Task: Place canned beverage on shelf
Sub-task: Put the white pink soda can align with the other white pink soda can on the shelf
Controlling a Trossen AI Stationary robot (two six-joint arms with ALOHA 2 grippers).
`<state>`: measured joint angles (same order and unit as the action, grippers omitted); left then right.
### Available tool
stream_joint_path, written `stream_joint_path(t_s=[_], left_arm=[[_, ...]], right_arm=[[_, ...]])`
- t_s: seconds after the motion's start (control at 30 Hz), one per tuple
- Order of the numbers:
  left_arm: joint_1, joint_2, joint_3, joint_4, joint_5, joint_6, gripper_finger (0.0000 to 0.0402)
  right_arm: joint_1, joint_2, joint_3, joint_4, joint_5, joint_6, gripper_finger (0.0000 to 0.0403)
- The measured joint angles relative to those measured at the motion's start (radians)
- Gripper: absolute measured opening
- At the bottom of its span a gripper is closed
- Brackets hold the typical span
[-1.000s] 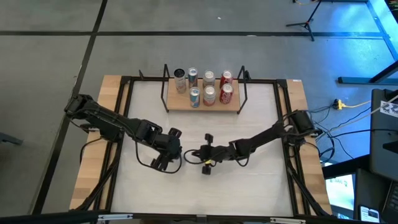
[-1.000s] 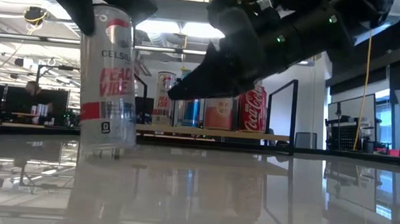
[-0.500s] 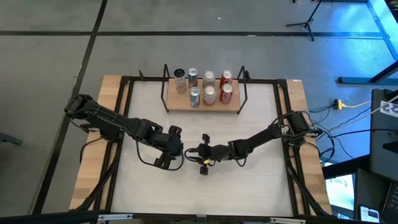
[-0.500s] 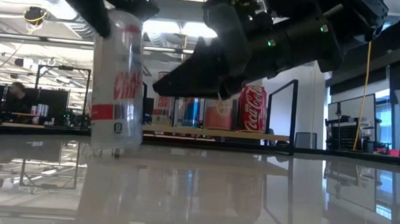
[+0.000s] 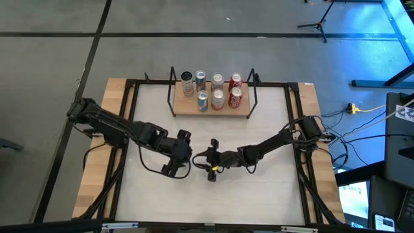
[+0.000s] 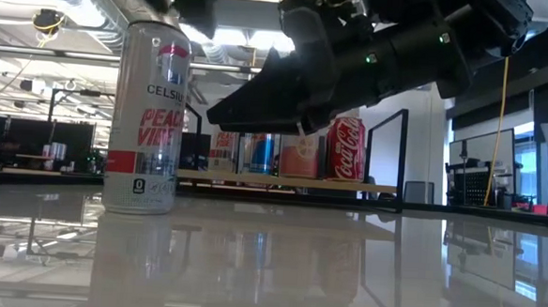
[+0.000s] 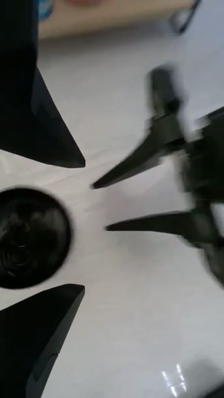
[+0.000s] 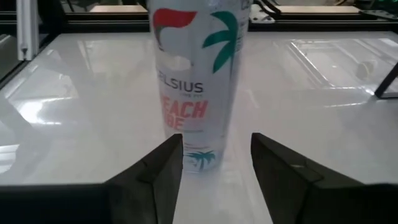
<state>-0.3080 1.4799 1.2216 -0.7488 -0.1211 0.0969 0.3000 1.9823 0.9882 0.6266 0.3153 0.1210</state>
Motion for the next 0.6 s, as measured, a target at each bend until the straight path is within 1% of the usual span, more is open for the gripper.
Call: stream_joint_path(t_s=[0.13,0.2,0.27,0.33,0.47,0.6], left_arm=[[0.007,-0.001,0.116,-0.102,-0.017,-0.001,0.0312],[0.007,-0.002,0.176,-0.163,-0.035,-0.057,0.0313],[-0.008,-0.014,0.206,-0.203,-0.050,-0.137,0.0313],[-0.043,-0.033,0.197,-0.241,-0.076,-0.231,0.0312],[-0.174,-0.070,0.137,-0.313,-0.272,-0.500,0.0310],[-0.349,-0.097,0.077,-0.339,-0.387,-0.696,0.0309]], right_arm=[[0.000,0.000,0.000,0.001,0.016,0.000,0.0191],[0.000,0.000,0.000,-0.002,0.016,-0.006,0.0191],[0.000,0.000,0.000,-0.001,0.016,-0.006,0.0191],[0.000,0.000,0.000,-0.015,0.017,-0.007,0.0191],[0.000,0.000,0.000,-0.075,0.043,0.002,0.0191],[0.000,-0.024,-0.001,-0.156,0.083,0.003,0.0191]])
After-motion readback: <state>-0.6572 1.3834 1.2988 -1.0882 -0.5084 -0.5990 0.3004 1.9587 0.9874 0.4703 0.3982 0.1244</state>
